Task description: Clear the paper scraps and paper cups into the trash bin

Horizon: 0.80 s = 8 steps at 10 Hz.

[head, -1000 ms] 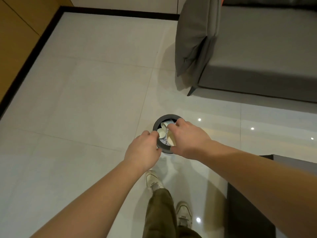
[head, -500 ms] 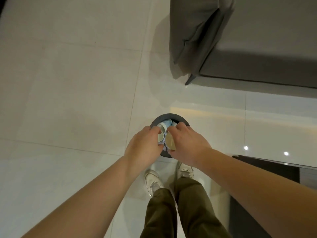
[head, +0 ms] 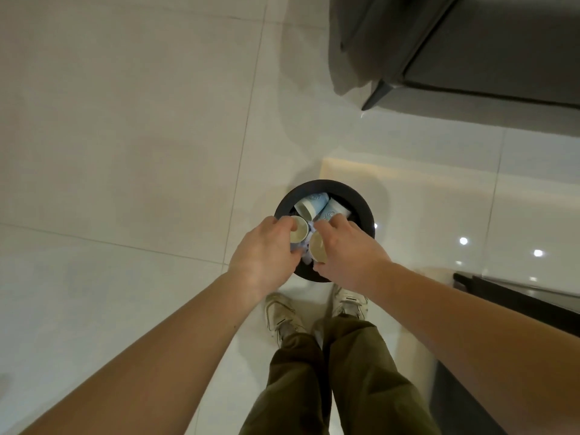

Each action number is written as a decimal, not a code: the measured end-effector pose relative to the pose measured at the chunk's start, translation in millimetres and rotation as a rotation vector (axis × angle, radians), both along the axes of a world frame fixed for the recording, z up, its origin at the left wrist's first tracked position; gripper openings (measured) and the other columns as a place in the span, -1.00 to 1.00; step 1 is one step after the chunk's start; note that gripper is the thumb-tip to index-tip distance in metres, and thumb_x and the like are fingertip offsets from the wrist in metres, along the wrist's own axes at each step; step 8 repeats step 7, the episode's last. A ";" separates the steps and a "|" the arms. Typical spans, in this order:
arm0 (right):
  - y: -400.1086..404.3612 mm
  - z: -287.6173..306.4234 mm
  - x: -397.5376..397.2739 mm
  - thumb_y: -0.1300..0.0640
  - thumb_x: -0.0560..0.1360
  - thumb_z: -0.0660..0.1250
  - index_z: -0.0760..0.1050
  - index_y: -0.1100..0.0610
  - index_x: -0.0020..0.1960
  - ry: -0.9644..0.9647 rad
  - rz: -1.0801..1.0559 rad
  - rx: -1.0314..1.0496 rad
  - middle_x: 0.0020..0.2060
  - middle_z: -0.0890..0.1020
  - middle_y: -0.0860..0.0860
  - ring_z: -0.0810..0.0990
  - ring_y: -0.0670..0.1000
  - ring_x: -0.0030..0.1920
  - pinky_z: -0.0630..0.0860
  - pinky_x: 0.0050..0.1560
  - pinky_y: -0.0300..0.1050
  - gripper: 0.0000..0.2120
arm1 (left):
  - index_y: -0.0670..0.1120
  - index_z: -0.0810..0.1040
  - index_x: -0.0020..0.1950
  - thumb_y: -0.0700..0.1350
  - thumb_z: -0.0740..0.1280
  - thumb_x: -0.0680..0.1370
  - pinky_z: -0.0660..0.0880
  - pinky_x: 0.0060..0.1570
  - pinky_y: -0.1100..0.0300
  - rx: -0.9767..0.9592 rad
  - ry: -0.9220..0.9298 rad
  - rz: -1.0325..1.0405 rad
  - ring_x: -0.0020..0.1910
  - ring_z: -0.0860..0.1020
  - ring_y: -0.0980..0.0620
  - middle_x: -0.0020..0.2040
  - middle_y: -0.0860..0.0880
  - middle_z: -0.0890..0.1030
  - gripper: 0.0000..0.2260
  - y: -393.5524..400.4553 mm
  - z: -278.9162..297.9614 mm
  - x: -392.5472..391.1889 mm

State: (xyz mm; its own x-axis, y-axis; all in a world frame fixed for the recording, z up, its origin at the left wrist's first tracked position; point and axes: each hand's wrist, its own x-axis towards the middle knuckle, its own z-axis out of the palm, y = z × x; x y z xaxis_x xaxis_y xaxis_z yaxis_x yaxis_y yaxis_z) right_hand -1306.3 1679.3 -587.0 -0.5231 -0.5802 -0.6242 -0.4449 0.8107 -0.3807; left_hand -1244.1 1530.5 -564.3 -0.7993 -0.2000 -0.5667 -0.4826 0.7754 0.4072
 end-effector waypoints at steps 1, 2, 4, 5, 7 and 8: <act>0.8 -13.6 0.5 -0.10 0.40 0.44 0.18 0.05 0.44 -0.038 0.028 0.022 0.33 0.34 0.10 0.36 0.17 0.32 0.46 0.23 0.06 -0.27 | 0.04 0.46 0.22 0.02 0.35 0.51 0.41 -0.13 0.17 -0.005 0.015 0.002 -0.01 0.55 -0.06 0.03 -0.03 0.52 -0.70 0.3 -10.8 -1.3; 3.3 -16.4 -0.7 -0.13 0.41 0.42 0.18 0.04 0.46 -0.040 0.041 0.019 0.38 0.33 0.10 0.32 0.16 0.38 0.39 0.30 0.06 -0.26 | 0.02 0.43 0.25 0.02 0.36 0.51 0.51 -0.04 0.09 -0.018 -0.013 -0.018 0.04 0.55 -0.08 0.09 -0.05 0.52 -0.66 -0.5 -17.0 -5.0; 9.8 8.8 -16.0 -0.07 0.47 0.34 0.27 0.09 0.40 -0.037 0.031 0.007 0.29 0.40 0.10 0.38 0.14 0.29 0.46 0.23 0.04 -0.43 | 0.00 0.43 0.24 0.00 0.36 0.51 0.50 -0.05 0.07 -0.015 -0.007 -0.036 0.01 0.54 -0.09 0.08 -0.05 0.51 -0.67 2.7 1.3 -20.8; 9.3 34.5 -29.9 -0.04 0.49 0.31 0.31 0.10 0.36 -0.014 0.010 0.003 0.24 0.40 0.11 0.40 0.13 0.22 0.48 0.18 0.05 -0.51 | -0.02 0.44 0.26 -0.03 0.36 0.51 0.48 -0.09 0.11 -0.016 0.015 -0.063 -0.04 0.54 -0.08 0.03 -0.05 0.51 -0.67 9.0 22.0 -32.5; 10.8 90.6 -46.3 0.01 0.48 0.30 0.35 0.11 0.30 0.045 -0.018 -0.057 0.15 0.42 0.09 0.42 0.11 0.13 0.49 0.11 0.01 -0.57 | -0.01 0.44 0.27 -0.04 0.34 0.51 0.42 -0.11 0.16 -0.015 0.027 -0.100 -0.02 0.53 -0.07 0.06 -0.06 0.51 -0.67 18.0 73.3 -49.4; 10.8 90.6 -46.3 0.01 0.48 0.30 0.35 0.11 0.30 0.045 -0.018 -0.057 0.15 0.42 0.09 0.42 0.11 0.13 0.49 0.11 0.01 -0.57 | -0.01 0.44 0.27 -0.04 0.34 0.51 0.42 -0.11 0.16 -0.015 0.027 -0.100 -0.02 0.53 -0.07 0.06 -0.06 0.51 -0.67 18.0 73.3 -49.4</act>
